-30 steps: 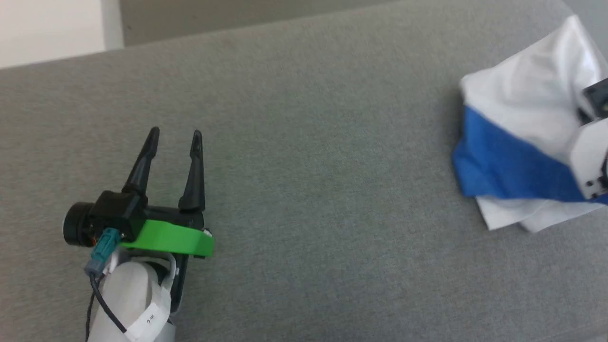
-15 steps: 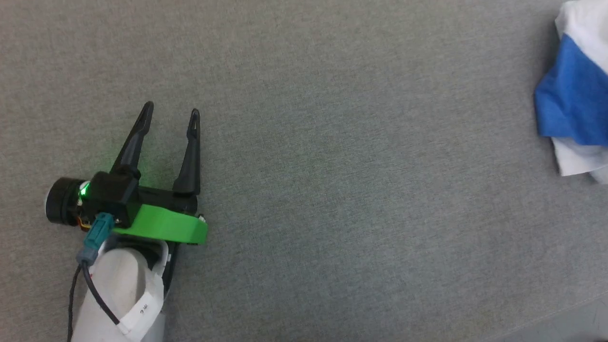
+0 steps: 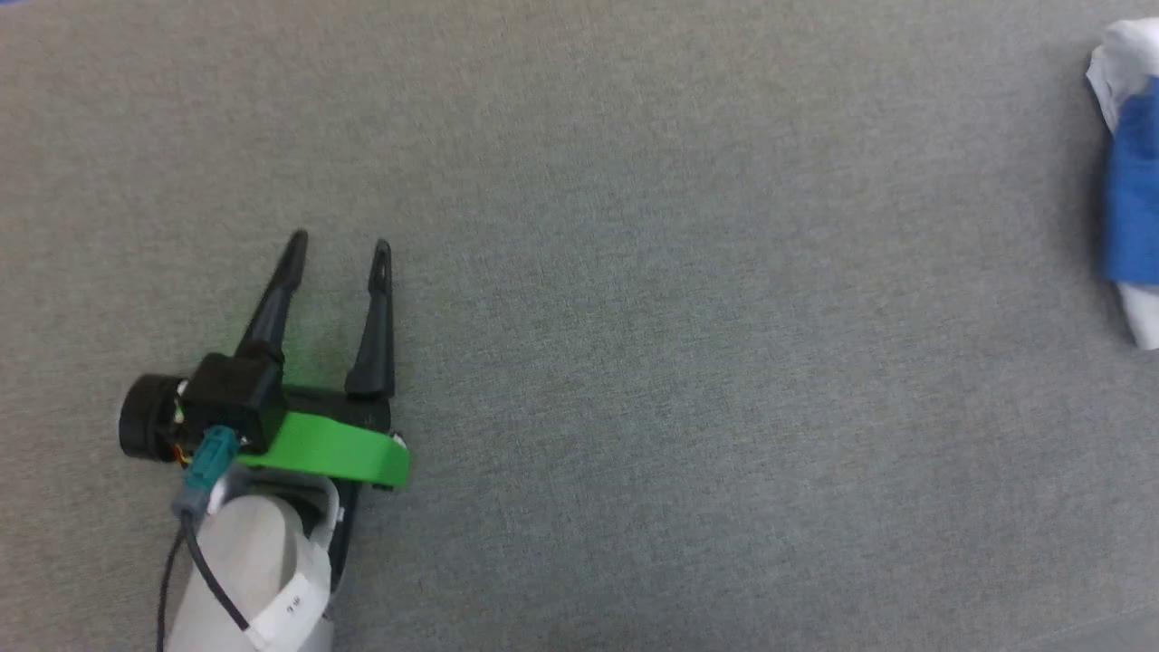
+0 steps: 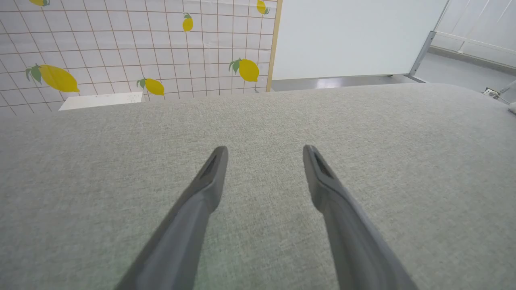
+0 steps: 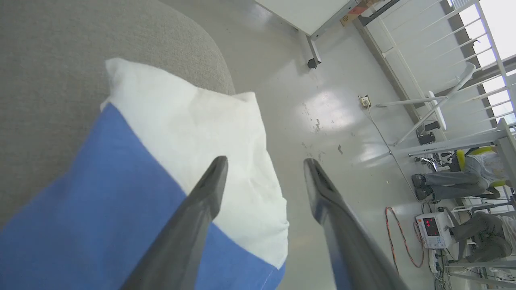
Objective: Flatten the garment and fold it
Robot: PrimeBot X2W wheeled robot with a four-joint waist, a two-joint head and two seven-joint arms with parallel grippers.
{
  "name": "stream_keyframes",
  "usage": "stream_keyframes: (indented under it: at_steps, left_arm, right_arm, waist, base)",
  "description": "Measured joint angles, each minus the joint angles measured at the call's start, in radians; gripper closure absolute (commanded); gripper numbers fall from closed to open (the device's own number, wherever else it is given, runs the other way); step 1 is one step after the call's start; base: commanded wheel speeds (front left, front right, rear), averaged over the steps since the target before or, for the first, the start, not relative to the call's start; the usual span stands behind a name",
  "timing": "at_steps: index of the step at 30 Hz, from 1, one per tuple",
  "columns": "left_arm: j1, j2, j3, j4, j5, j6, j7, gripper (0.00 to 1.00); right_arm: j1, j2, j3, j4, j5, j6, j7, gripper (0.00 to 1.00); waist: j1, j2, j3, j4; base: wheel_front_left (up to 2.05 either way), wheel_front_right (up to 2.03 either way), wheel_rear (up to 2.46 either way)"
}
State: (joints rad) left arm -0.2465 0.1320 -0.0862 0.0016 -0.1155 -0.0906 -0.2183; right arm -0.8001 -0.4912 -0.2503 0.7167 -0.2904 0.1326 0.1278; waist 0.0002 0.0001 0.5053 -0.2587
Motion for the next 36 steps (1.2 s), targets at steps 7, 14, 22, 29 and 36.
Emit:
stream_keyframes:
  at_steps: [7,14,22,29,36]
  left_arm:
    - [0.068,-0.029,0.000,0.063,-0.051,0.004,-0.029,0.00]
    - [0.114,-0.044,-0.005,0.090,-0.081,0.004,-0.034,0.00]
    - [0.131,-0.052,-0.021,0.138,-0.097,0.003,-0.036,0.00]
    - [0.141,-0.060,-0.022,0.153,-0.098,0.002,-0.040,0.00]
    - [0.160,-0.067,-0.022,0.164,-0.106,-0.001,-0.040,0.00]
  right_arm:
    - [0.115,0.040,0.014,-0.067,0.098,0.000,-0.106,0.00]
    - [0.296,0.104,0.062,-0.260,0.259,0.000,-0.190,0.00]
    - [0.559,0.243,0.086,-0.560,0.359,0.000,-0.249,0.00]
    - [0.709,0.358,0.102,-0.695,0.375,0.000,-0.297,0.00]
    - [0.823,0.426,0.131,-0.747,0.346,0.000,-0.309,0.00]
  waist:
    - [-0.0002,0.0000,-0.124,0.018]
    - [-0.0002,0.0000,-0.259,0.051]
    - [-0.0003,0.0000,-0.359,0.143]
    - [-0.0003,-0.0001,-0.408,0.236]
    - [-0.0002,0.0000,-0.449,0.297]
  base:
    - [0.00,0.00,0.00]
    - [0.00,0.00,0.00]
    - [0.00,0.00,0.00]
    - [0.00,0.00,0.00]
    - [0.00,0.00,0.00]
